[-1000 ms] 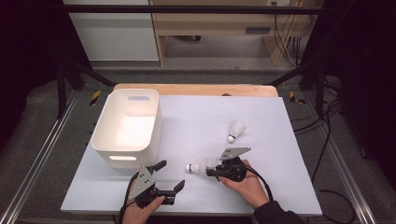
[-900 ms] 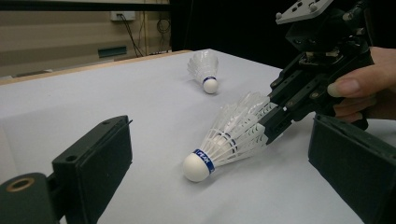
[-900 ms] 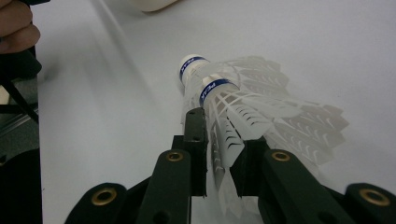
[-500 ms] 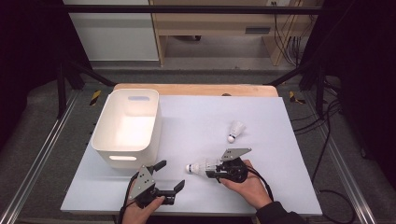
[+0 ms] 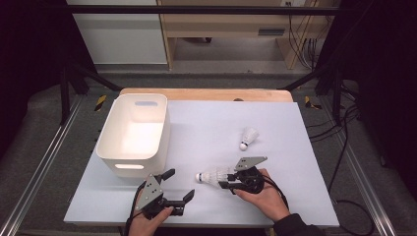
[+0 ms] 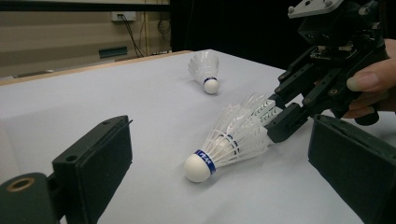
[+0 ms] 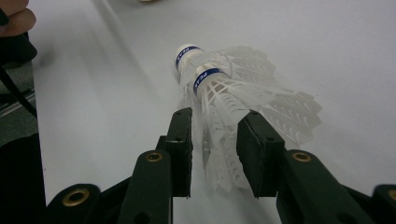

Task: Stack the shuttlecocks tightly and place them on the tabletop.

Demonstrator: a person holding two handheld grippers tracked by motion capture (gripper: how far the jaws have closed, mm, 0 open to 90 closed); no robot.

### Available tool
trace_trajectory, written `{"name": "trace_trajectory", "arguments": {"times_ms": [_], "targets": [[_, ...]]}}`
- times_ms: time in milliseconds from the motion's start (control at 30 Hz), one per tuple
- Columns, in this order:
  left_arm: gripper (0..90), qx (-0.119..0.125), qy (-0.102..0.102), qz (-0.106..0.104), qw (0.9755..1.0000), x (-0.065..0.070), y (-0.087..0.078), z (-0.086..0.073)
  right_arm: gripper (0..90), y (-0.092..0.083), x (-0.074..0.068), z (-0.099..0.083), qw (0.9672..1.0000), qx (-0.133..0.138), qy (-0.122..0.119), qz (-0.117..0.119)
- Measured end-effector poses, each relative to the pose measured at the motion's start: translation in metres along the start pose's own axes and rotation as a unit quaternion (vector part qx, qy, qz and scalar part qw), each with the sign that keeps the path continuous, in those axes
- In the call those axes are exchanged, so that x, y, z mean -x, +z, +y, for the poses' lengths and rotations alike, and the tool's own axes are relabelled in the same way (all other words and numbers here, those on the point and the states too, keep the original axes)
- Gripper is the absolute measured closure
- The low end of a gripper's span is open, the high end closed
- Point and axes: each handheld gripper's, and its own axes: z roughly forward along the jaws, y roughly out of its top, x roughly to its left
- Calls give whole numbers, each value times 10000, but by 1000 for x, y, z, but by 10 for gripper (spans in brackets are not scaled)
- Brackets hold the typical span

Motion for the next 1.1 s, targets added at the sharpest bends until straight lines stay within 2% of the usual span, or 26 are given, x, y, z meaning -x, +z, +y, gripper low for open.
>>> {"name": "trace_trajectory", "arguments": {"times_ms": [200,367,600,800,933,1000,1100], "targets": [[61,3,2,3,10000,0,0,0,641,-5,0,-1,10000,-42,-4,-27],[58,23,-21,-4,10000,-1,0,0,589,-10,0,-4,9999,-58,17,-85],[43,87,-35,-9,10000,0,-1,1,432,-19,0,-10,9996,-113,84,-231],[36,132,24,-27,9999,2,-2,1,256,-35,-4,-13,9981,106,-54,-611],[33,140,68,-20,9999,3,-4,2,176,-47,-2,-19,9941,338,-194,-1016],[33,159,117,-34,9998,3,-7,2,156,-50,1,-21,9924,451,-145,-1132],[32,205,135,-42,9997,4,-12,3,125,-55,10,-27,9873,708,-7,-1422]]}}
